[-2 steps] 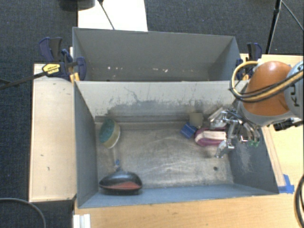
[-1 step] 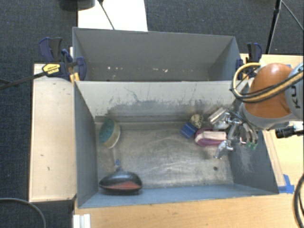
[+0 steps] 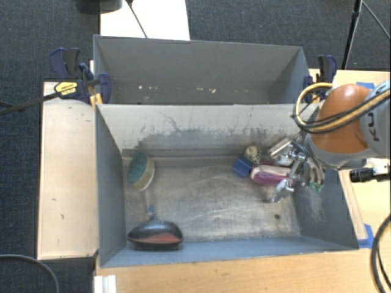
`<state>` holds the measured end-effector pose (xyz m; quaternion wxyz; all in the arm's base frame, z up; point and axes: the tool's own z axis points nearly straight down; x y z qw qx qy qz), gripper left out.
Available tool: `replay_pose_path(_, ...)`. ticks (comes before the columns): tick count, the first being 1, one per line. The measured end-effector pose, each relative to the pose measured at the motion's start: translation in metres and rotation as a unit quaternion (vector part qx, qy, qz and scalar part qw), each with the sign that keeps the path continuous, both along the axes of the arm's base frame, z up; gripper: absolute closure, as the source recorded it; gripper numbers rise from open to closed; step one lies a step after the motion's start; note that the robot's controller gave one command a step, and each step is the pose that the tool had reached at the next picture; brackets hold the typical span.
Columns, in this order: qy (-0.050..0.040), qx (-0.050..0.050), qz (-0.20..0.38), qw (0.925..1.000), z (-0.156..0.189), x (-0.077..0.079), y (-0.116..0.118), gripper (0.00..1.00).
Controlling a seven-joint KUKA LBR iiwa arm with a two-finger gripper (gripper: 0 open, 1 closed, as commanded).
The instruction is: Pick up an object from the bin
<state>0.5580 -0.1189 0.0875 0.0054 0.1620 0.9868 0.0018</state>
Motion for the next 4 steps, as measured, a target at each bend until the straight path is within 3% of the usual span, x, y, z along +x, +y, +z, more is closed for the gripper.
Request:
replay_pose_path(1, -0.0015, -0.002, -0.005, 1.0000, -0.005, 0.003, 0.002, 0.00)
replay_pose_path(2, -0.0113, -0.005, -0.005, 0.9999, -0.004, 0.007, 0.001, 1.00)
replay_pose_path(3, 0.0029, -0.001, -0.002, 1.0000, 0.006, 0.008, 0.001, 1.00)
replay_pose_path(4, 0.0009, -0.002, 0.001, 1.0000, 0.091, 0.010, 0.001, 1.00)
